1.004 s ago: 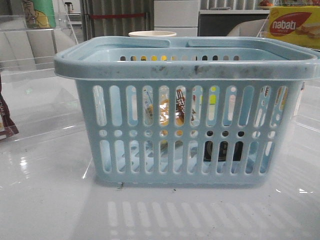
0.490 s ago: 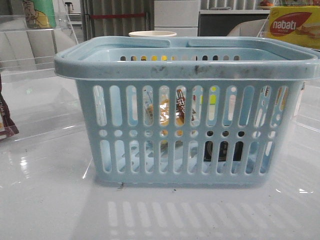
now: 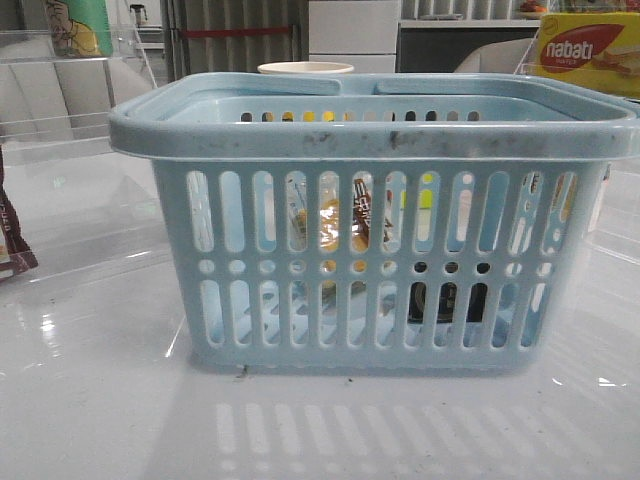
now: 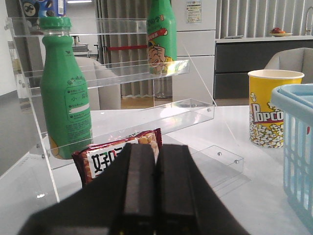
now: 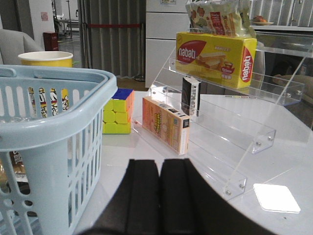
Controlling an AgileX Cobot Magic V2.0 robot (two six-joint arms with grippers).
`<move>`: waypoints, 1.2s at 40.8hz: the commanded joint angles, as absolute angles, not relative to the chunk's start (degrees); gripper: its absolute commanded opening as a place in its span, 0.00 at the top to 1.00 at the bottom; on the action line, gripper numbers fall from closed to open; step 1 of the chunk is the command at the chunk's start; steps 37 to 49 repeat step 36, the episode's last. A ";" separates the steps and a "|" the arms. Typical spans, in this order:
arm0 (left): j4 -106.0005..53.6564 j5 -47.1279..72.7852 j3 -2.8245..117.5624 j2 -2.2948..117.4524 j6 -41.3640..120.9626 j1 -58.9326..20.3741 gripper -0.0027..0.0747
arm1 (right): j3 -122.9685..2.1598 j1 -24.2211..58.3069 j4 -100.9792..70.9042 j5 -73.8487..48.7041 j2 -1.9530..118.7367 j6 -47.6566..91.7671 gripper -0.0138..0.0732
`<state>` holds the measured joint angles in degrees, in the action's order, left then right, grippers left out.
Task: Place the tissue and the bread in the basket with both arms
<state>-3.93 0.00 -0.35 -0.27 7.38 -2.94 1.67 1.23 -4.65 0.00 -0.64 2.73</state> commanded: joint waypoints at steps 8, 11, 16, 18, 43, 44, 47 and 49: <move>-4.30 -5.24 -0.70 -1.24 6.73 -3.21 0.85 | 1.36 1.12 -3.52 5.47 -1.70 1.48 0.78; -4.30 -5.24 -0.70 -1.24 6.73 -3.21 0.85 | 1.36 1.12 -3.52 5.47 -1.70 1.48 0.78; -4.30 -5.24 -0.70 -1.24 6.73 -3.21 0.85 | 1.36 0.66 -3.52 5.47 -1.75 1.48 0.78; -4.30 -5.24 -0.70 -1.24 6.73 -3.21 0.85 | 1.36 0.22 -3.52 5.47 -1.75 1.48 0.78; -4.30 -5.24 -0.70 -1.24 6.73 -3.21 0.85 | 1.36 -0.11 -3.52 5.47 -1.75 1.48 0.78; -4.30 -5.24 -0.70 -1.24 6.73 -3.21 0.85 | 1.36 -0.11 -3.52 5.47 -1.75 1.48 0.78; -4.30 -5.24 -0.70 -1.24 6.73 -3.21 0.85 | 1.36 -0.11 -3.52 5.47 -1.75 1.48 0.78; -4.30 -5.24 -0.70 -1.24 6.73 -3.21 0.85 | 1.36 -0.11 -3.52 5.47 -1.75 1.48 0.78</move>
